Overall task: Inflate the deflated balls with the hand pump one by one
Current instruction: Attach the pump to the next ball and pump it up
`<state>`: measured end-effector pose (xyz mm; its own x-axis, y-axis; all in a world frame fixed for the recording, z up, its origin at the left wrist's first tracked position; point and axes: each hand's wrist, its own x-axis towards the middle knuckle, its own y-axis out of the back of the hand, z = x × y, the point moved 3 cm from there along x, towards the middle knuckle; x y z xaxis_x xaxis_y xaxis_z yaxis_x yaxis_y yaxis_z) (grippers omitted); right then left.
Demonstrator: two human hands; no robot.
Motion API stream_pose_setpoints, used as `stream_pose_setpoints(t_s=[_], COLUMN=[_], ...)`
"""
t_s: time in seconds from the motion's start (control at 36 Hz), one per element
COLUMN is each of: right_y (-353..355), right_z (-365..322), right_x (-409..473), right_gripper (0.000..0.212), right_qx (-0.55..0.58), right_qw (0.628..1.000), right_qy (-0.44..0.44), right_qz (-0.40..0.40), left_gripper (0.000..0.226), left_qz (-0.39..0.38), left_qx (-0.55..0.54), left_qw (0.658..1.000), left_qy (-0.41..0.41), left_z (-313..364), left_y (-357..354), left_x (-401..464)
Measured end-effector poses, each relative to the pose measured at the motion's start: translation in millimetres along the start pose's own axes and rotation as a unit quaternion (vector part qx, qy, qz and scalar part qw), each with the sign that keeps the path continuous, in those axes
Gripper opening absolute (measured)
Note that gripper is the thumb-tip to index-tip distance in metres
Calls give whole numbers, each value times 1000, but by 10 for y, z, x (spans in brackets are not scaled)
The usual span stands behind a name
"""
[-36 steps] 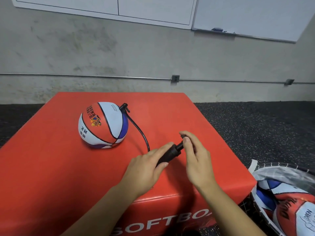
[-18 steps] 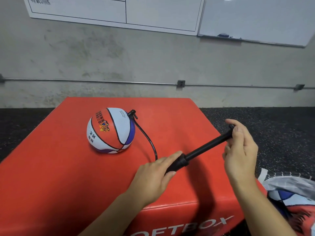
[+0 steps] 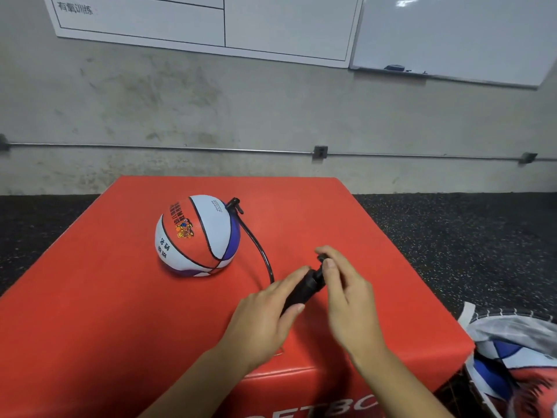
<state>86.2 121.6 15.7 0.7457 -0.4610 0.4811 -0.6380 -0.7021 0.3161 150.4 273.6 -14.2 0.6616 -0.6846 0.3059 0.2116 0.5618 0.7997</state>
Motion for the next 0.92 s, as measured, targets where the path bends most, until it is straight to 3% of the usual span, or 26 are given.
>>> stream_pose_setpoints(t_s=[0.36, 0.69, 0.92], right_y=[193, 964, 832], right_z=[109, 207, 190], right_x=[49, 487, 447], right_gripper=[21, 38, 43], right_qx=[-12, 129, 103], right_qw=[1000, 981, 983], right_qy=[-19, -11, -7], right_qz=[-18, 144, 148], left_gripper=[67, 69, 67], left_qz=[2, -14, -16], left_qx=[40, 63, 45], left_qw=[999, 998, 999], left_qy=[-2, -10, -5], left_z=[19, 106, 72], left_y=[-78, -84, -78], left_x=[76, 95, 67])
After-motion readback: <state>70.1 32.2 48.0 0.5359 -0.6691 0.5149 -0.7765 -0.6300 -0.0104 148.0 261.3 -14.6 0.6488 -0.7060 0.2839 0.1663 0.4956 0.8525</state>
